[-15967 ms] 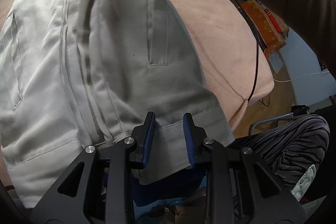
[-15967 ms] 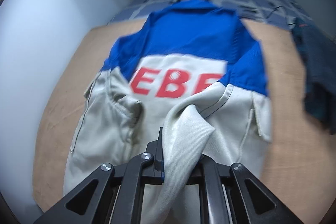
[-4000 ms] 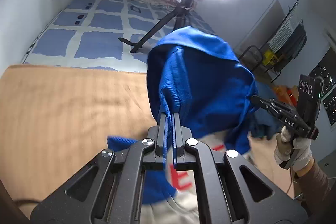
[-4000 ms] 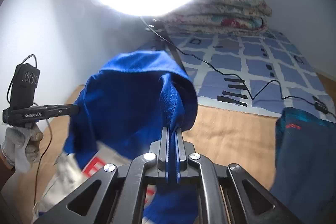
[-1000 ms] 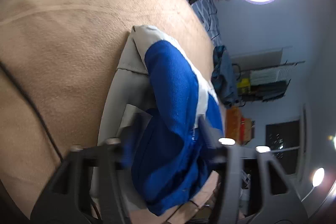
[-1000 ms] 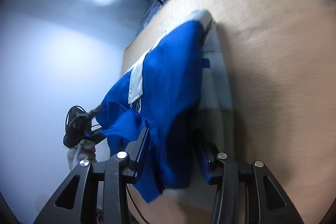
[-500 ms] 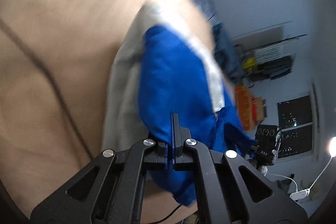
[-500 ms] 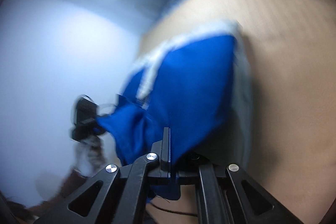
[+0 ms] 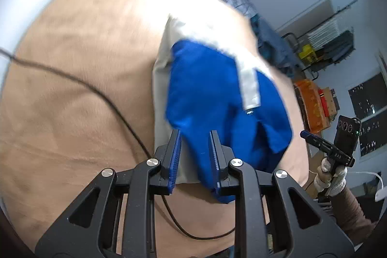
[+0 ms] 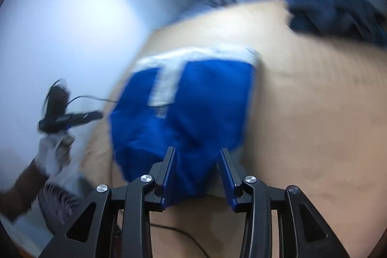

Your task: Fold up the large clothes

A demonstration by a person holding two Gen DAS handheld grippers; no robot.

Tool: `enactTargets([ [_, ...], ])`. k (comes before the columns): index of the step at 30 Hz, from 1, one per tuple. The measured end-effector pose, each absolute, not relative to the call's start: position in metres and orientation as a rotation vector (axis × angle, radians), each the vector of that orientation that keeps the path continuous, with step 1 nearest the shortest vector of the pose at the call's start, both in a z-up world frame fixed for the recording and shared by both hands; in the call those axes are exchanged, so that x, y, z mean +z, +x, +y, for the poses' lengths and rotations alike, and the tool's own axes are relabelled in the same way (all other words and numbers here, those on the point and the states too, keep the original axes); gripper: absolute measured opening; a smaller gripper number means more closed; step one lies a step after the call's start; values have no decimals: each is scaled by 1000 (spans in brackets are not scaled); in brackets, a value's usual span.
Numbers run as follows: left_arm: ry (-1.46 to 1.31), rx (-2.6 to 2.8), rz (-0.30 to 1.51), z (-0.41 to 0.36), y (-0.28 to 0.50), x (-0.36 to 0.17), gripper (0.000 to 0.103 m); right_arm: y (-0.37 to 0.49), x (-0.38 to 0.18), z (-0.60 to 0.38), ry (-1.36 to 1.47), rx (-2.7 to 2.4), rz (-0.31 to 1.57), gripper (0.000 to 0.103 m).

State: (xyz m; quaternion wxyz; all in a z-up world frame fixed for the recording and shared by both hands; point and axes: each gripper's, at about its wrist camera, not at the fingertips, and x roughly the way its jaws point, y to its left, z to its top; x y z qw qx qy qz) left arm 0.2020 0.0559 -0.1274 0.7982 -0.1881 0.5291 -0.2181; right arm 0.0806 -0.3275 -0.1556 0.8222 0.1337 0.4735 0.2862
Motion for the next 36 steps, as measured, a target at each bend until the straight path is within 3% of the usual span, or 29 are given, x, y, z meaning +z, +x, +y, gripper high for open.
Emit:
enactTargets([
  [4,-395,-527,1098,40,205,-115,21,75,-150,-285,56,698,992,43],
  [11,-268,-630,1168,-31,230,-144,21,69,-182,-226,-258,696,1008,40],
  [18,-201,-623,1221,-43,225,-180,21,130,-187,-244,-230,480,985,39],
  [19,-200,-623,1221,-42,225,-179,21,137,-195,-247,-245,446,1001,31],
  [20,-201,-625,1221,-41,225,-177,21,140,-198,-248,-247,443,1015,28],
  [27,-269,-602,1106,-20,230,-143,21,123,-165,-262,-126,506,912,33],
  [30,-254,-557,1029,-15,244,-128,40,131,-155,-265,-112,476,868,33],
  [36,-227,-475,964,-18,297,-117,41,181,-158,-267,-26,446,876,31],
])
